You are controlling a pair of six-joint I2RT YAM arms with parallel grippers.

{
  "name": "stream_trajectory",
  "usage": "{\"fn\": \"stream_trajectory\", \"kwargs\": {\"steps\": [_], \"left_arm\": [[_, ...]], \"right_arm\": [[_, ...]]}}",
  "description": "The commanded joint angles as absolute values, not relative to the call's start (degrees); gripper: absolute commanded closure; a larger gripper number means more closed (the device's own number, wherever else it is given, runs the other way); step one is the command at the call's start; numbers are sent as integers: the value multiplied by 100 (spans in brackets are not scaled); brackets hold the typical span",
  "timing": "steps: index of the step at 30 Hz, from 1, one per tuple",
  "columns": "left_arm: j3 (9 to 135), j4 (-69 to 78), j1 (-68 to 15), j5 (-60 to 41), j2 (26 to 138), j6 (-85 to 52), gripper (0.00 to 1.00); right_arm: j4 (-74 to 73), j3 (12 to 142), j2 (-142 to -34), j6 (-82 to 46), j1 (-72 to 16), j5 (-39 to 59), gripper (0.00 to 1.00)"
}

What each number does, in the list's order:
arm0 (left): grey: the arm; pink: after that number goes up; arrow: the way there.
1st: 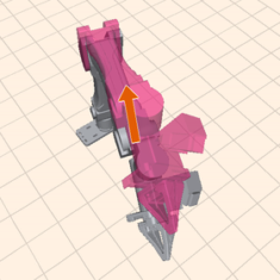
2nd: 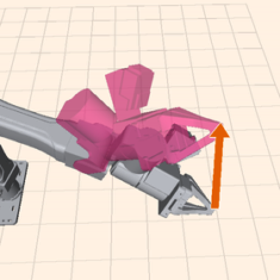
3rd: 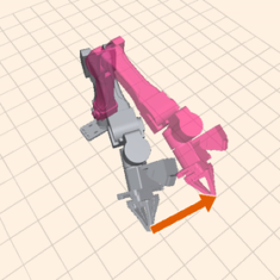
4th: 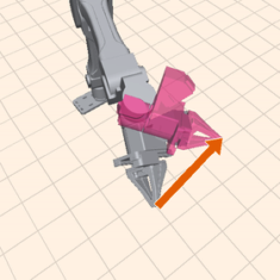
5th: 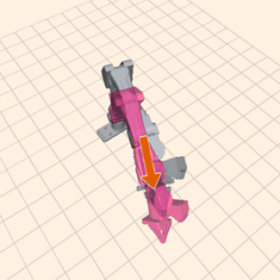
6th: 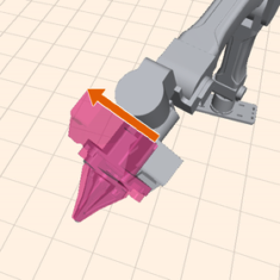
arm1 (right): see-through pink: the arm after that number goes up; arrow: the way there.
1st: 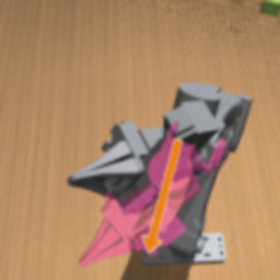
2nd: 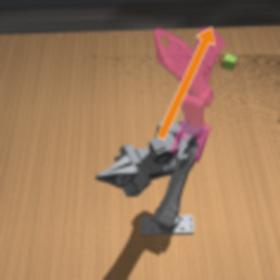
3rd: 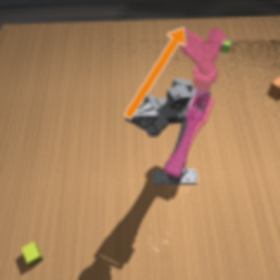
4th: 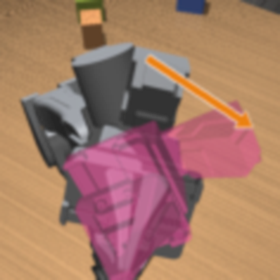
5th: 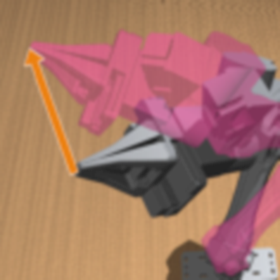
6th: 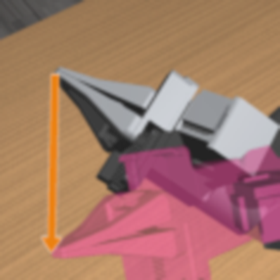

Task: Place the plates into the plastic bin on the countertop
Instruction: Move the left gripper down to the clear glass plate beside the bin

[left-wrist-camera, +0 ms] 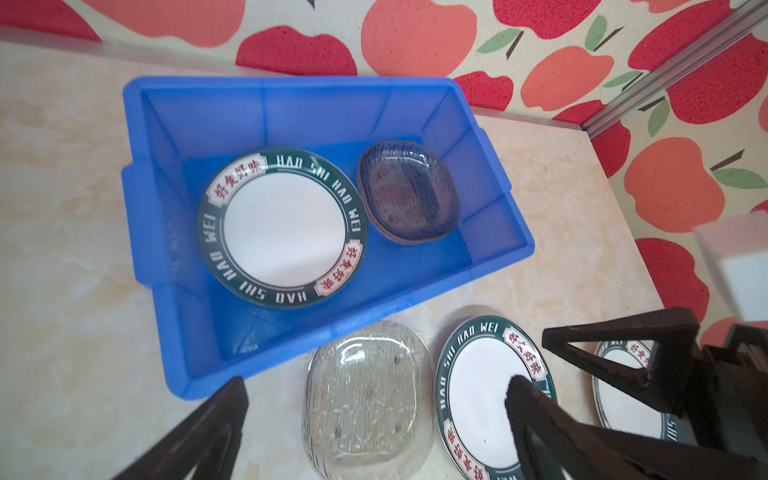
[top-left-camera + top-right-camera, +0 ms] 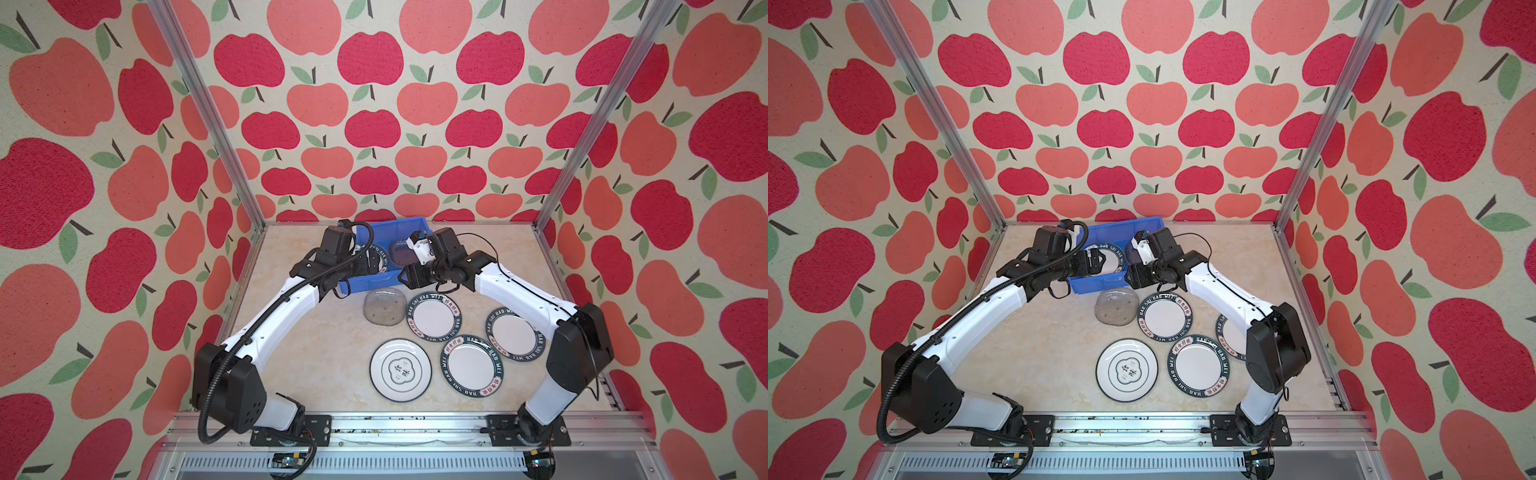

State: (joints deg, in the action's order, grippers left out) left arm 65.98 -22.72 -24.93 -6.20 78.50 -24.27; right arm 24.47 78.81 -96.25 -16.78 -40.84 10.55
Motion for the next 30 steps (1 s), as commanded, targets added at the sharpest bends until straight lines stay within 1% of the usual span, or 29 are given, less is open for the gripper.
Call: {"fn": "stream_trajectory", "kwargs": {"steps": [1,4,6,8,10,11,13,15,27,30], "left_arm": [[5833,-2007,-2513,-896,7340,-2943,1],[5216,-1800,-2522,-1036,7083,-3190,1],[4920,-1722,-2562,-1048,7063,-3304,6],[4659,-1602,-2616,-1034,7116,-3400,13],[4410,-1384,-2628,-1029,7178,-3522,25],[4321,-1308,-2628,-1000,7221,-3569,27],[4188,-1140,-2621,-958,7355,-3609,37],[4142,-1031,-2619,-931,7516,-3612,41],[4089,-246,-2579,-1040,8504,-3600,47],[4129,-171,-2561,-1041,8729,-3647,54]], "right_arm": [[1791,7532,-9210,-2094,-4126,1106,32],[1737,7427,-9132,-2175,-4192,1139,32],[1735,7397,-9141,-2204,-4201,1128,33],[1660,7340,-9159,-2256,-4201,1153,33],[1602,7296,-9197,-2298,-4201,1190,34],[1587,7294,-9222,-2310,-4201,1196,34],[1556,7295,-9247,-2338,-4201,1228,35],[1559,7302,-9248,-2348,-4201,1238,35],[1722,7375,-9297,-2252,-4202,1180,35],[1799,7465,-9375,-2229,-4203,1224,35]]}}
